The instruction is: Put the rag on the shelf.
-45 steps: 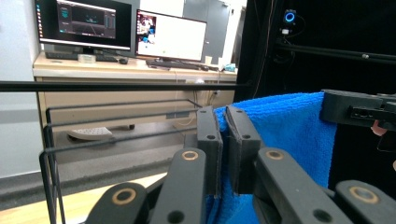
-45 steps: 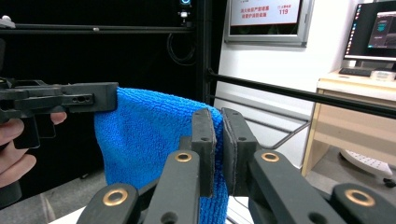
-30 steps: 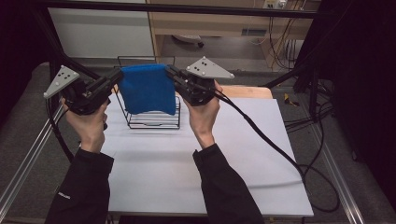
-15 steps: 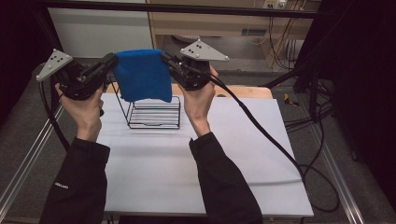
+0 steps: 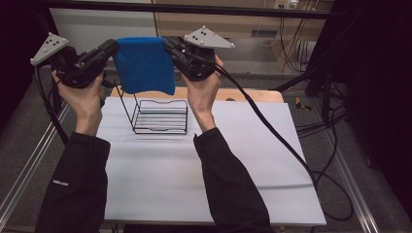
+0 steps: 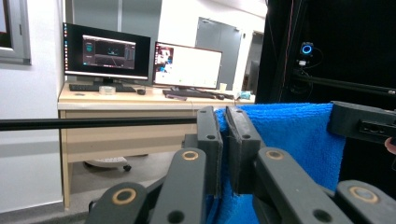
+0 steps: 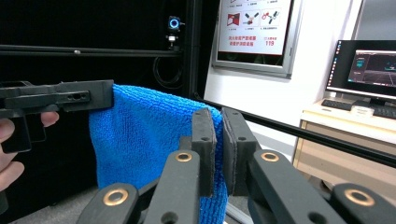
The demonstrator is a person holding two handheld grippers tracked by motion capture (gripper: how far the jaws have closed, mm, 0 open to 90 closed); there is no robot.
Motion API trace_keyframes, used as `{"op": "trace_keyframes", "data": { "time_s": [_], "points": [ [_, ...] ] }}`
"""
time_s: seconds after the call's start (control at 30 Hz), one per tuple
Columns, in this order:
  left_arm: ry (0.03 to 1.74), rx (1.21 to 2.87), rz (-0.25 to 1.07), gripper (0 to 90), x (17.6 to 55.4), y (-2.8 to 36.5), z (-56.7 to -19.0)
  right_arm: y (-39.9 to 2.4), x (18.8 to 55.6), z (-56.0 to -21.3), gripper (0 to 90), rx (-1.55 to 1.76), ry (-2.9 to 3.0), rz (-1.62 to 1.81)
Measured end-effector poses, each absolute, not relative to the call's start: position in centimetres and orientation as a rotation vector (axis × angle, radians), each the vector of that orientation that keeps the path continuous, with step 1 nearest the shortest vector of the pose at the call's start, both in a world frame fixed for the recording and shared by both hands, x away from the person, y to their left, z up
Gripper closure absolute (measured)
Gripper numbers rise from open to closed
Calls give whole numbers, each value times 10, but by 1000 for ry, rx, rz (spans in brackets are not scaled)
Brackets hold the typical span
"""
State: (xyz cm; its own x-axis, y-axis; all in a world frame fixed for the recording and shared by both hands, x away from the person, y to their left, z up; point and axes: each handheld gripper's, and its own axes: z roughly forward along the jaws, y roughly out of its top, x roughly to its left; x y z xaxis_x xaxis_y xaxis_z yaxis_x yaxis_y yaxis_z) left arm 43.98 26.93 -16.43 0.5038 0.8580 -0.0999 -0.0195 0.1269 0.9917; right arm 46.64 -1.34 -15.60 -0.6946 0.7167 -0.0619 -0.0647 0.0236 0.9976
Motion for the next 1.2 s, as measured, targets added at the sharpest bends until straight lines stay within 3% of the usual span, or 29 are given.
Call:
{"op": "trace_keyframes", "data": {
  "time_s": [0.57,1.2],
  "points": [
    [838,1274,781,844,467,274,-145,-5,490,-133,848,659,1704,1709],
    [886,1297,768,844,506,275,-163,2,534,-144,846,710,1755,1641]
  ]
}}
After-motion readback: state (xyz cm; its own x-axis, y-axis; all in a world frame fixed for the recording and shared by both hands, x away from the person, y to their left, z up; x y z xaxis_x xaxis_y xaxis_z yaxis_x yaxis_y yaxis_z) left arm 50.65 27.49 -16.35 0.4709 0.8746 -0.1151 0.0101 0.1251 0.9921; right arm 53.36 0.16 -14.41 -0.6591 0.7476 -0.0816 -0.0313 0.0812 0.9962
